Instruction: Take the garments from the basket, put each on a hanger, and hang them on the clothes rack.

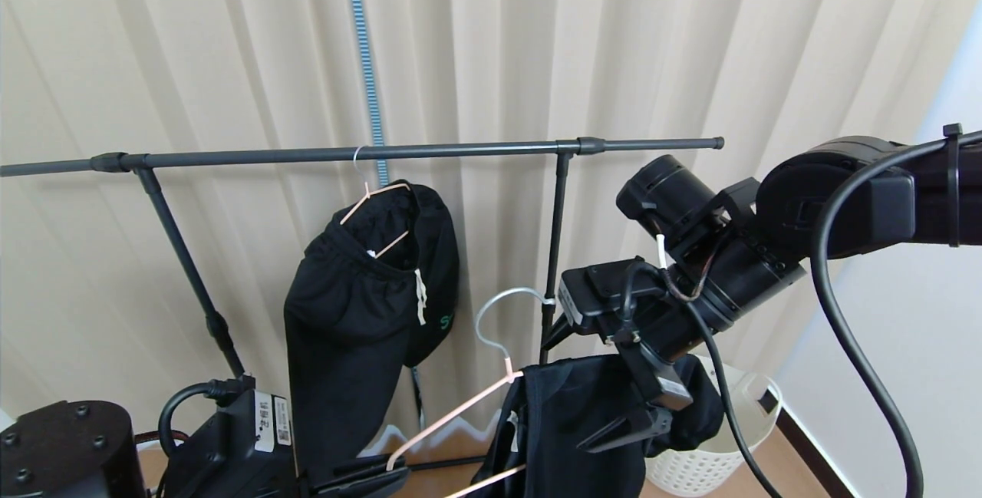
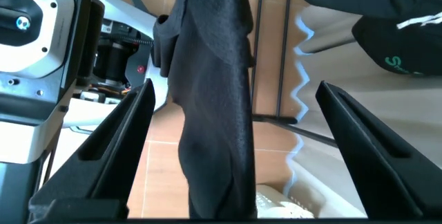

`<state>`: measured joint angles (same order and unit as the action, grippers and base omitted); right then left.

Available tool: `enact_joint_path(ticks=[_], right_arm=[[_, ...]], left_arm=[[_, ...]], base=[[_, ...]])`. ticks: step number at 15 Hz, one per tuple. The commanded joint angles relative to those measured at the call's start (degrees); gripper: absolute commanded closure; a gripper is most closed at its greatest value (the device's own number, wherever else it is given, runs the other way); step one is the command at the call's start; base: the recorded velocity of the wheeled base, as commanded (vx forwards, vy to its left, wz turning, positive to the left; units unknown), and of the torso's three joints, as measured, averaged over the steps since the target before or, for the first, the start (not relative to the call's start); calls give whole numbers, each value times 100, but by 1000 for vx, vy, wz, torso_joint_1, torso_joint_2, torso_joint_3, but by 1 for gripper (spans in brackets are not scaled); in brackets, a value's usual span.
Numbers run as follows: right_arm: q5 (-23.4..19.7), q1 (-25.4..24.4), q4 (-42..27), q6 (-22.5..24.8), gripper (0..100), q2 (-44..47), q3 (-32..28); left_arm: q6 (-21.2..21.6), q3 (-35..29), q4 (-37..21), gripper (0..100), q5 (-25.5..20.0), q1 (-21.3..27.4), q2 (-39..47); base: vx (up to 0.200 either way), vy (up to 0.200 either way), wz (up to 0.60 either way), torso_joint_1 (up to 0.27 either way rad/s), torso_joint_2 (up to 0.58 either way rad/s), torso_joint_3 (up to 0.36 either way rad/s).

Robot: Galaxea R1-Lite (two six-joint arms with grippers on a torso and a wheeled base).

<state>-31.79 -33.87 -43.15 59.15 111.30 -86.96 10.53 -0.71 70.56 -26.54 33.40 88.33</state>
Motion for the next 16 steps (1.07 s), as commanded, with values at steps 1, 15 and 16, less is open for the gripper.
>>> enact_joint_path(ticks=[1, 15, 16], right_arm=[[-11, -15, 53, -44, 0, 6, 82], [-29, -24, 70, -53, 100, -161, 170], [-29, -24, 70, -53, 100, -161, 170]], left_arm=[[1, -8, 2, 100, 0, 0, 0], [-16, -26, 10, 100, 0, 0, 8], [-51, -44, 10, 100, 17, 0, 8]], base=[[0, 0, 0, 0, 0, 0], [0, 0, 0, 0, 0, 0], [0, 0, 0, 0, 0, 0]])
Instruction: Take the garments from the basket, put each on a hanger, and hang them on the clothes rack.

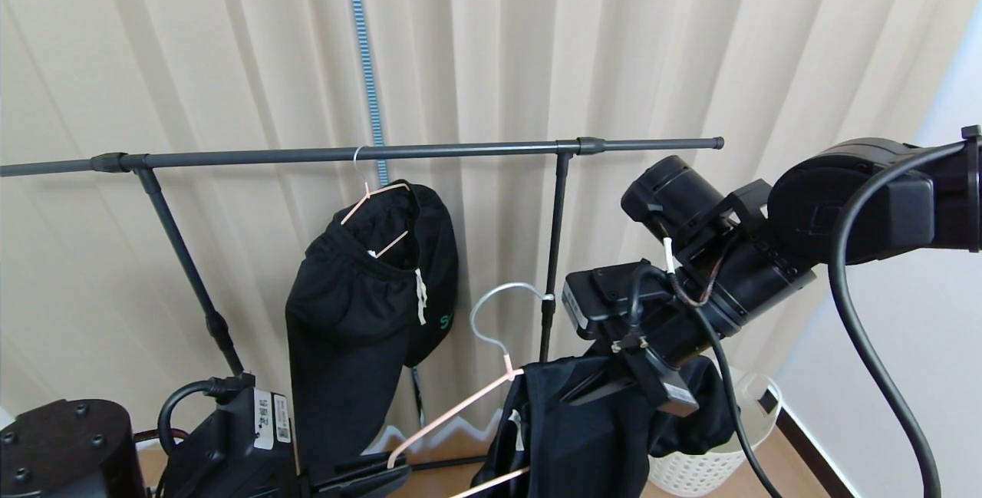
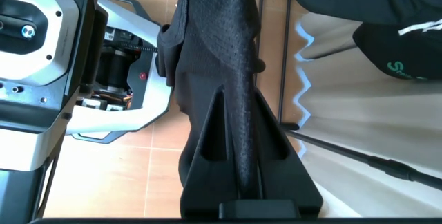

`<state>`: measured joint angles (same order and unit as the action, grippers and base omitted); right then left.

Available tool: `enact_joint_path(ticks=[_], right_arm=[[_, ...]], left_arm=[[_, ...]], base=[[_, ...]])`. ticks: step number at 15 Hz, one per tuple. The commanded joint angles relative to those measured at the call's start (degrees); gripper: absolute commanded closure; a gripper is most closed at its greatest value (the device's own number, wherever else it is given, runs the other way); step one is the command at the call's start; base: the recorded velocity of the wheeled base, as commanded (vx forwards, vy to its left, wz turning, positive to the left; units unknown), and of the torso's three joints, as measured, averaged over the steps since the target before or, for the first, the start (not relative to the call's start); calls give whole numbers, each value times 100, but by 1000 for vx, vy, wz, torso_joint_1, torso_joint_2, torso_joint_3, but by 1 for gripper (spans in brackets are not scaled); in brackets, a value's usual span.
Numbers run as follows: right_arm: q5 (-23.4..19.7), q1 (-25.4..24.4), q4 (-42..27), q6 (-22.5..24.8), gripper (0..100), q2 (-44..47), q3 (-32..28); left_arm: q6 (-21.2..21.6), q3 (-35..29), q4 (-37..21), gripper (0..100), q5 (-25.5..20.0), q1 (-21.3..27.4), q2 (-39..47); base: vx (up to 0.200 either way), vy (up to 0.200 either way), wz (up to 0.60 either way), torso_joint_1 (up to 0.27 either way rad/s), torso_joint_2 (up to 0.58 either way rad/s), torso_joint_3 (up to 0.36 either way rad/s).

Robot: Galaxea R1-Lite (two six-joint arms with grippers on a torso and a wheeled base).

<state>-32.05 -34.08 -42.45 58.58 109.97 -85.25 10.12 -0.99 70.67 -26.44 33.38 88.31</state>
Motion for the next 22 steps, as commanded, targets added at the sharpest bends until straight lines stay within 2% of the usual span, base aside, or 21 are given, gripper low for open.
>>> enact_joint_path(ticks=[1, 2, 3, 5, 7, 9, 10, 11, 12, 14, 16, 18, 19, 20, 22], right_arm=[[-3, -2, 0, 5, 100, -28, -1], [-3, -2, 0, 5, 100, -28, -1], [-3, -2, 0, 5, 100, -28, -9], [6, -2, 8, 5, 100, -37, -18], [217, 7, 44, -22, 100, -143, -115], [805, 7, 272, -83, 100, -231, -255], [1271, -2, 474, -145, 100, -257, -343], [2071, -10, 799, -162, 100, -292, -396], [2493, -10, 1028, -171, 100, -345, -396], [2906, -37, 1423, -189, 100, -354, -343], [3029, -63, 1766, -364, 100, -354, -220], [3249, -63, 2751, -654, 100, -371, 158], [3249, -72, 2935, -742, 100, -371, 237], [3258, -151, 3419, -1120, 100, -398, 474], [3302, -213, 3577, -1366, 100, -503, 650]], left_arm=[[-1, -16, -9, 100, 16, 2, 29], [17, -7, -9, 100, 25, 2, 37], [17, 2, -9, 0, 25, -7, 29], [-27, -16, -9, 0, 25, -7, 20], [8, 11, -9, 0, -10, -86, 55], [43, -24, 8, 0, -19, -350, 398], [43, -42, 79, 0, -19, -446, 547], [25, -42, 290, 0, -10, -508, 644], [-10, -42, 386, 0, -1, -516, 670], [-115, -139, 413, 0, 43, -516, 749], [-353, -288, 413, 0, 174, -508, 872], [-827, -596, 413, 0, 834, -341, 1145], [-933, -666, 404, 0, 974, -279, 1197], [-1284, -912, 386, 0, 1510, -59, 1400], [-1601, -1211, 360, 0, 2178, 169, 1628]], base=[[0, 0, 0, 0, 0, 0], [0, 0, 0, 0, 0, 0], [0, 0, 0, 0, 0, 0], [0, 0, 0, 0, 0, 0], [0, 0, 0, 0, 0, 0], [0, 0, 0, 0, 0, 0], [0, 0, 0, 0, 0, 0], [0, 0, 0, 0, 0, 0], [0, 0, 0, 0, 0, 0], [0, 0, 0, 0, 0, 0], [0, 0, 0, 0, 0, 0], [0, 0, 0, 0, 0, 0], [0, 0, 0, 0, 0, 0], [0, 0, 0, 0, 0, 0], [0, 0, 0, 0, 0, 0]])
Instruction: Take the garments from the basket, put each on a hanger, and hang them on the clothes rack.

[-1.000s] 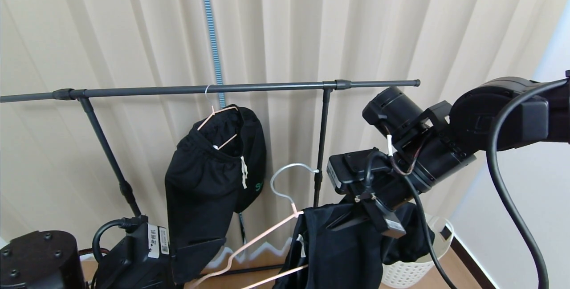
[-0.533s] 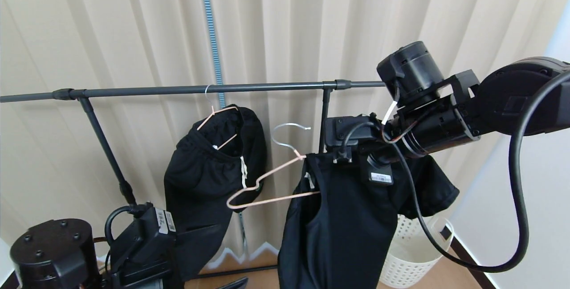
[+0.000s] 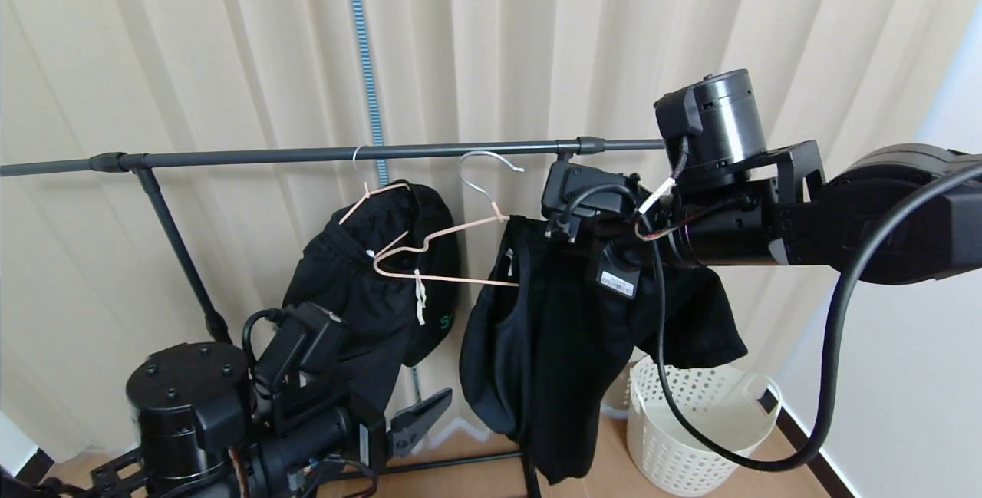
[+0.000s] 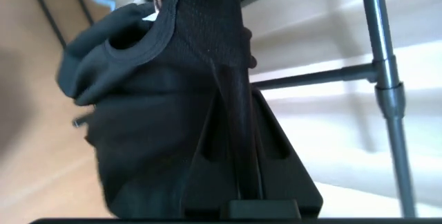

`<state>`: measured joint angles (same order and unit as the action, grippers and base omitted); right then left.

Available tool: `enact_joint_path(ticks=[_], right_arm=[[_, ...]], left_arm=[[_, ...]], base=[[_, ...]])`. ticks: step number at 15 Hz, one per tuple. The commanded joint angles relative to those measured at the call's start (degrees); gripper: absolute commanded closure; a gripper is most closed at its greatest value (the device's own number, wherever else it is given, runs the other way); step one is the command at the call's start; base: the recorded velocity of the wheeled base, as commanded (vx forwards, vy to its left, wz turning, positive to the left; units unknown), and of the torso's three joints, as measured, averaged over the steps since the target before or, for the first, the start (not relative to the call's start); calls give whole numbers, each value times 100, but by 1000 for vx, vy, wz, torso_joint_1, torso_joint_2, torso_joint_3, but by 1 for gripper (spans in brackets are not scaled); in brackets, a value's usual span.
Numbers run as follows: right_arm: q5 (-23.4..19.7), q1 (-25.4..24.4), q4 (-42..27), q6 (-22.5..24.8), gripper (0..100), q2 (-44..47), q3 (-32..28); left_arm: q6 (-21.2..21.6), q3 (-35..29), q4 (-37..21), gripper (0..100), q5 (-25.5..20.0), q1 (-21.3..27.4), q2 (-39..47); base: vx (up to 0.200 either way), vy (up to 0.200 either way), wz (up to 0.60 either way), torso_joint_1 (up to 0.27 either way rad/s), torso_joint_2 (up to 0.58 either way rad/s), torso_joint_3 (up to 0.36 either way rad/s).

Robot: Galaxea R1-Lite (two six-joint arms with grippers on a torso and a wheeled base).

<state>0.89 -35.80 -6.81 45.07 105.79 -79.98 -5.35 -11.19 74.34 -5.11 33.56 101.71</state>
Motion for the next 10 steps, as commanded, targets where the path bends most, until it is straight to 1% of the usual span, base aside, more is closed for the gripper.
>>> enact_joint_path(ticks=[1, 3, 4, 6, 8, 10], right_arm=[[-10, -41, 13, -24, 100, -164, 202], [-27, -67, 22, -33, 100, -234, 325], [-27, -67, 22, -33, 100, -234, 325], [-27, -243, 31, -174, 100, -392, 580], [-36, -322, 31, -209, 100, -419, 642], [-36, -401, 31, -227, 100, -419, 659]], left_arm=[[-291, -437, -7, 0, 564, 291, 482], [-440, -648, -7, 0, 985, 327, 649], [-440, -648, -7, 0, 985, 327, 649], [-511, -656, 2, 0, 1029, 423, 737], [-502, -665, 28, 0, 1056, 511, 816], [-493, -814, 28, 0, 1073, 546, 877]], base=[[0, 0, 0, 0, 0, 0], [0, 0, 0, 0, 0, 0], [0, 0, 0, 0, 0, 0], [0, 0, 0, 0, 0, 0], [0, 0, 0, 0, 0, 0], [0, 0, 0, 0, 0, 0]])
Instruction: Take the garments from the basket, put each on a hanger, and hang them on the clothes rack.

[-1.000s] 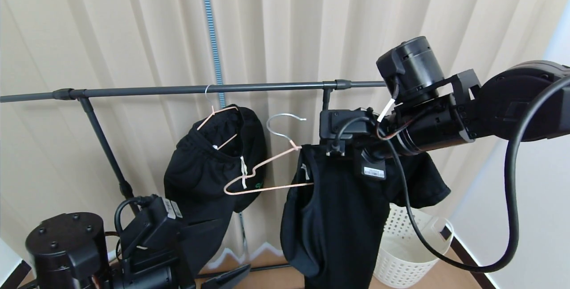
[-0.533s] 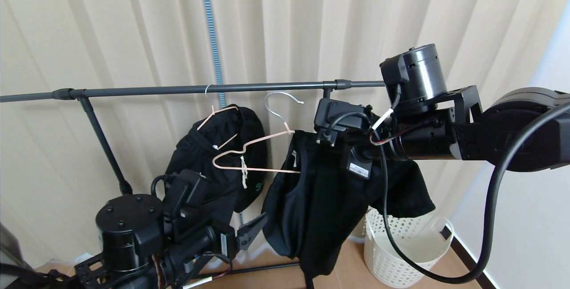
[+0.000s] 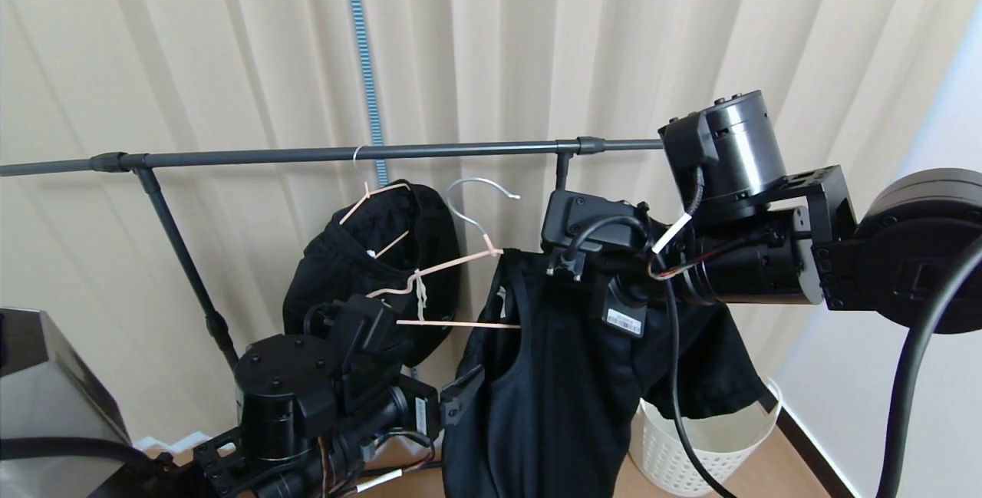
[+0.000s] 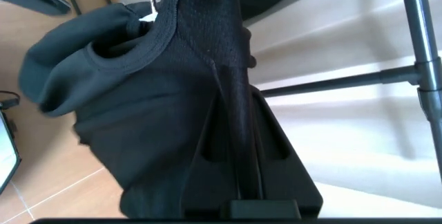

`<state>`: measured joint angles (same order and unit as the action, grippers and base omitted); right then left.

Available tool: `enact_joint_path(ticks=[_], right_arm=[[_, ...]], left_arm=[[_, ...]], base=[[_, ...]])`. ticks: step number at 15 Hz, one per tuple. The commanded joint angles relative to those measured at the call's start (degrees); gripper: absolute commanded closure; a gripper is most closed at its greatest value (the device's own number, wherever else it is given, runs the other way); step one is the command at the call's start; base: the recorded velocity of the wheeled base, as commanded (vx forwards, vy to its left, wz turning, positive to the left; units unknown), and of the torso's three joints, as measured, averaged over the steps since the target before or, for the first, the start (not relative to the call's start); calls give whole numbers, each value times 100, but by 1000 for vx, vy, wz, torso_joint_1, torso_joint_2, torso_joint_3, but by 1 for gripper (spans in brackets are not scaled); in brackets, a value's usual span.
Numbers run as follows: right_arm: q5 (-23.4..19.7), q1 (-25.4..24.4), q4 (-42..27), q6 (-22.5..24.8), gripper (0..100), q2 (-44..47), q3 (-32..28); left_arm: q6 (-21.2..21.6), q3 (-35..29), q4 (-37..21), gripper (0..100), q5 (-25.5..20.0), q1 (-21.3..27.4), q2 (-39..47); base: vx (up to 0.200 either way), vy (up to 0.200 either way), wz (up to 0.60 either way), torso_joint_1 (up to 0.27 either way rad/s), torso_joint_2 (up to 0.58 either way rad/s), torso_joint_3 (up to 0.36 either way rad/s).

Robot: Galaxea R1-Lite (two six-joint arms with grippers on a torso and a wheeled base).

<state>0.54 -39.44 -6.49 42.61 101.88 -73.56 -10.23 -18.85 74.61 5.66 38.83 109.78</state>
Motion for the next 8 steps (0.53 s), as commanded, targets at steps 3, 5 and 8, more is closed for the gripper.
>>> enact_joint_path(ticks=[3, 5, 8], right_arm=[[-27, -117, -2, -77, 100, -124, 122], [-27, -126, -2, -86, 100, -124, 122], [-27, -214, 7, -218, 100, -142, 114]], left_arm=[[21, -198, 1, 0, 304, 81, 220], [21, -251, 1, 0, 313, 90, 228], [56, -321, 1, 0, 401, 187, 439]], base=[[0, 0, 0, 0, 0, 0], [0, 0, 0, 0, 0, 0], [0, 0, 0, 0, 0, 0]])
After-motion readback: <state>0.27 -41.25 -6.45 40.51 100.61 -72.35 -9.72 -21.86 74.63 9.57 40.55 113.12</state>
